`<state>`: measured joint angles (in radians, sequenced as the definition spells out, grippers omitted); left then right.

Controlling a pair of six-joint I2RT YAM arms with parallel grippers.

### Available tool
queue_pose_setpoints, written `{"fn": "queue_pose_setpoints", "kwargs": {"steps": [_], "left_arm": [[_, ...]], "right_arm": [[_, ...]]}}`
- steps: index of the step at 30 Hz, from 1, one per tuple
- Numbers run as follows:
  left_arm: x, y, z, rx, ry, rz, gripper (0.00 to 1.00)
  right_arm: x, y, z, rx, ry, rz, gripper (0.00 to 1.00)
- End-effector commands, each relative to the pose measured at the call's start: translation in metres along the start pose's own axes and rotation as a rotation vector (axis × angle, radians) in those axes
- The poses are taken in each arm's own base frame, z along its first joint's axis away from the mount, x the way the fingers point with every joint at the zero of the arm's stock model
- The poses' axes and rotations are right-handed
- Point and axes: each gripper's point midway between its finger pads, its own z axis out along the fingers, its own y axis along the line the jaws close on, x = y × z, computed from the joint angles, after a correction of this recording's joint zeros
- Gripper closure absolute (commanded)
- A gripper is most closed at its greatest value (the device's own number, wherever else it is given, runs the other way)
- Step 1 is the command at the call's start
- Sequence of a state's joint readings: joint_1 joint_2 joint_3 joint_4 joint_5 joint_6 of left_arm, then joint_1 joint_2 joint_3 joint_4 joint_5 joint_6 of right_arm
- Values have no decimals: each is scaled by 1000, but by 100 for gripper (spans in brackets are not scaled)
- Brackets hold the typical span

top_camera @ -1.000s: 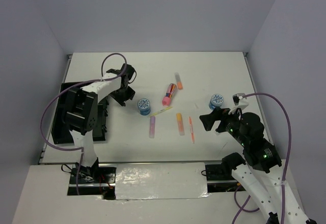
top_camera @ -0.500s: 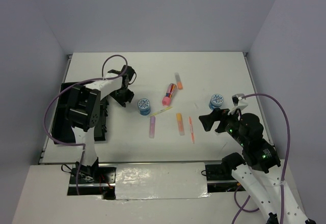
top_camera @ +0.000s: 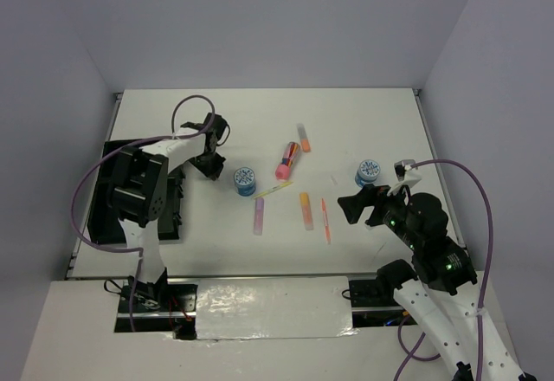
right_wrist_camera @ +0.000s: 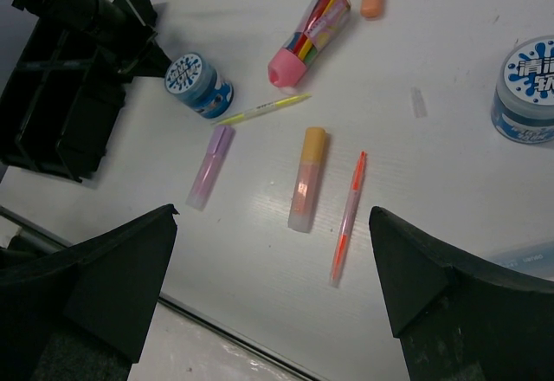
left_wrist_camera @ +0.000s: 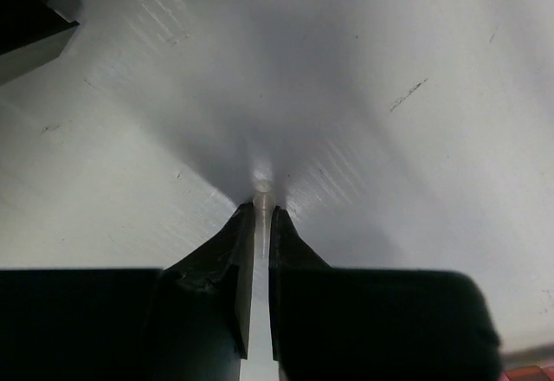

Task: Sort the stationery into containers
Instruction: Pick up the pen cap from the center of the board.

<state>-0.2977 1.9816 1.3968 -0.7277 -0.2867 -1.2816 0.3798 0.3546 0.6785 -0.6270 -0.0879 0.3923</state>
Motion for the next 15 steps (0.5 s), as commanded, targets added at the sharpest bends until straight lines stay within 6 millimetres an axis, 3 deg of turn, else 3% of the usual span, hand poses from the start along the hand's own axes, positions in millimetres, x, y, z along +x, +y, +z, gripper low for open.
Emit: {"fn": "queue_pose_setpoints", "kwargs": {"steps": [1,4,5,8,11,13,14,15], "left_arm": [[12,17,13,-17,23,40,100],[5,9,-12,90,-41,138,100],[0,-1,-34,176,-68,167,100],[4,-17,-65,350,-122,321,100],[15,-27,-124,571,-189,466,100],[27,-21,-164,713,-218,548,100],[32,-24,-204,857,-265,576,100],[43,-18,-211,914,-255,615,100]], "right_arm": [[-11,8,2,-39,-45,-12,0],[-10,10,4,-51,-38,-9,0],[-9,13,4,-65,-36,-9,0],[-7,22,4,-123,-26,-8,0],[-8,41,3,-241,-38,-28,0],[-1,59,0,-355,-13,-14,1],[-5,74,-5,-443,-30,-20,1],[-6,83,-7,-489,-24,17,2]]}}
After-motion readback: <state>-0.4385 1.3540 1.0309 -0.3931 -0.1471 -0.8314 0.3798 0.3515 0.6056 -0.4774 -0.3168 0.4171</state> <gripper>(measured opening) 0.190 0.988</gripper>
